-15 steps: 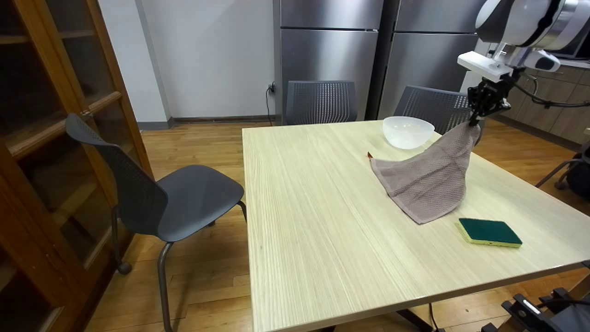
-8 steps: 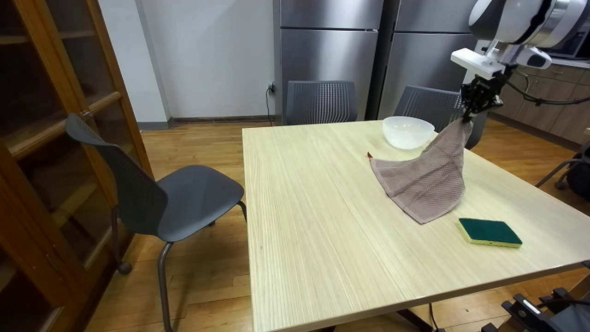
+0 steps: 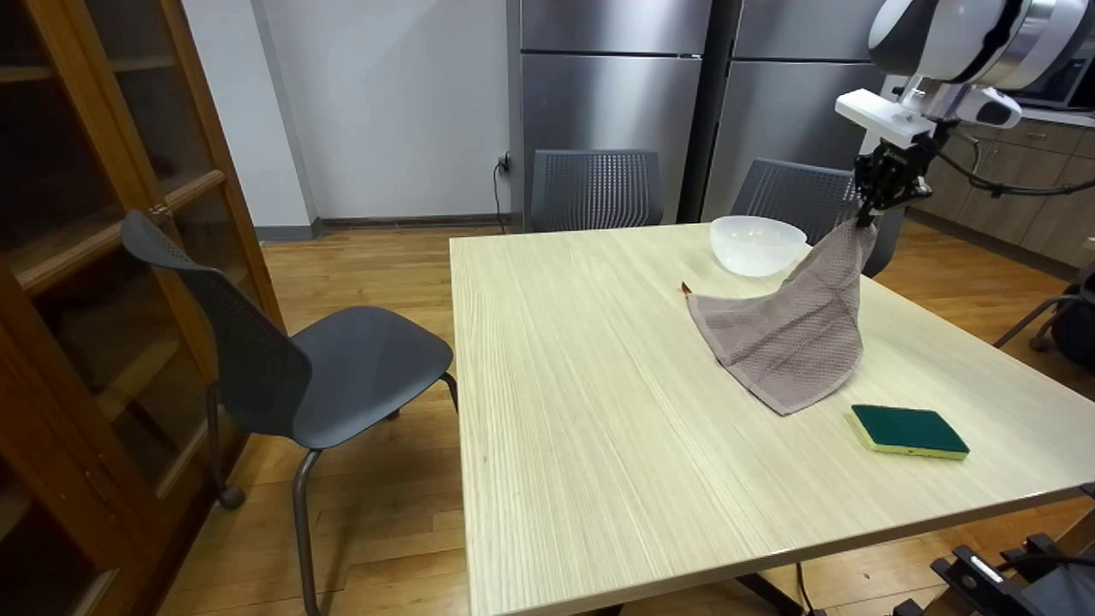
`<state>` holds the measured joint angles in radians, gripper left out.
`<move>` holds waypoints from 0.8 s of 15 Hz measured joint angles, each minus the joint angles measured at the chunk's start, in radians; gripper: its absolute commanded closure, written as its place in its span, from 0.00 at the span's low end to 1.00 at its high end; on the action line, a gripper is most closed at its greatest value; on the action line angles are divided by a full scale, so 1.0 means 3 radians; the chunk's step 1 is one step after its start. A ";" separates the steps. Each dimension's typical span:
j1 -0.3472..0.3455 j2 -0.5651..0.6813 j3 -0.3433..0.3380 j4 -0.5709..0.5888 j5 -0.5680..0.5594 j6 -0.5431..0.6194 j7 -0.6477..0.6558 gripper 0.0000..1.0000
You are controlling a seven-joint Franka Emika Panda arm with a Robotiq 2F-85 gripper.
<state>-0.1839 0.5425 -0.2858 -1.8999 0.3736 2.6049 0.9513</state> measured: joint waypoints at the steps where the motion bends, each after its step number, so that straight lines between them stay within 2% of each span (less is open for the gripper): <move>1: 0.0000 0.0000 0.0000 -0.0004 0.0000 0.0018 0.0000 1.00; 12: -0.0006 -0.0110 -0.0003 -0.0225 0.0000 0.0221 -0.0004 1.00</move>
<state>-0.1856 0.5094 -0.2867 -1.9675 0.3736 2.6711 0.9501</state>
